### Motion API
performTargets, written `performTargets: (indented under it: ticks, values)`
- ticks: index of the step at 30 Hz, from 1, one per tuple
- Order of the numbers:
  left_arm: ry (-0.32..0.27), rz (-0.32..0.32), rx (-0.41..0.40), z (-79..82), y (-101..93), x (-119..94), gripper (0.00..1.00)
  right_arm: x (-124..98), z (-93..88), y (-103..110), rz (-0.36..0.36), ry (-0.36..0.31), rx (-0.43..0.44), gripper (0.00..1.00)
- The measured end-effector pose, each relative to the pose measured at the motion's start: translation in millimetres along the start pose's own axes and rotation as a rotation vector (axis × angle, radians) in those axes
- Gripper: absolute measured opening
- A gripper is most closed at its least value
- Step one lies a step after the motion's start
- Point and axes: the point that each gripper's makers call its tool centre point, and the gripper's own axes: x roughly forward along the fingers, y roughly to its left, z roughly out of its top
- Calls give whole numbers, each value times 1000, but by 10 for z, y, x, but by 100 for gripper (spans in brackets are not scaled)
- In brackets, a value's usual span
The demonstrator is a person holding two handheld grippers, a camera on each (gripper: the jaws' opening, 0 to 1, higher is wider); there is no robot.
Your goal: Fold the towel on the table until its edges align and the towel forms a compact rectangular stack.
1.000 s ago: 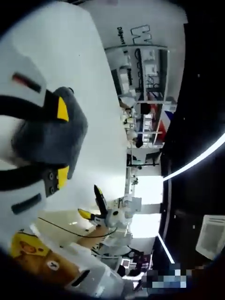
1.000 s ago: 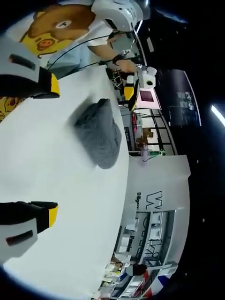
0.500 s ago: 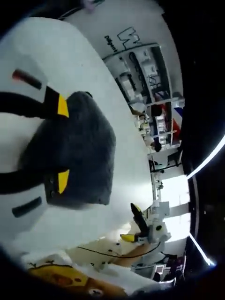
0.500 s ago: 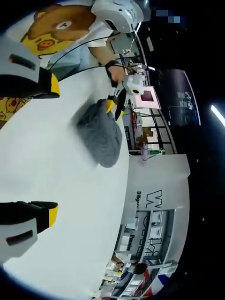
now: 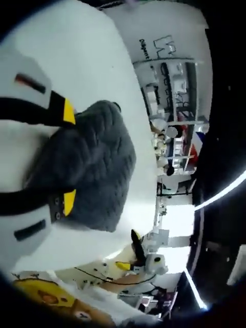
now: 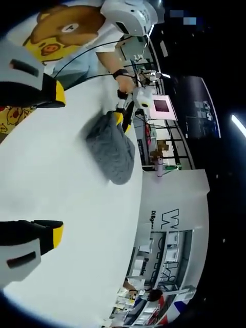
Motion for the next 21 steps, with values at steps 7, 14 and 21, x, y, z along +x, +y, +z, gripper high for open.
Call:
performTargets:
  ticks: [7, 14, 21]
  values:
    - [-70, 6, 1, 203, -54, -254, 54, 7, 49, -3, -3, -9, 2, 95]
    - [-144, 67, 9, 334, -111, -997, 61, 51, 52, -9, -5, 10, -3, 95]
    - [-57, 167, -1, -53, -50, -1537, 80, 122, 54, -46, -12, 27, 12, 95]
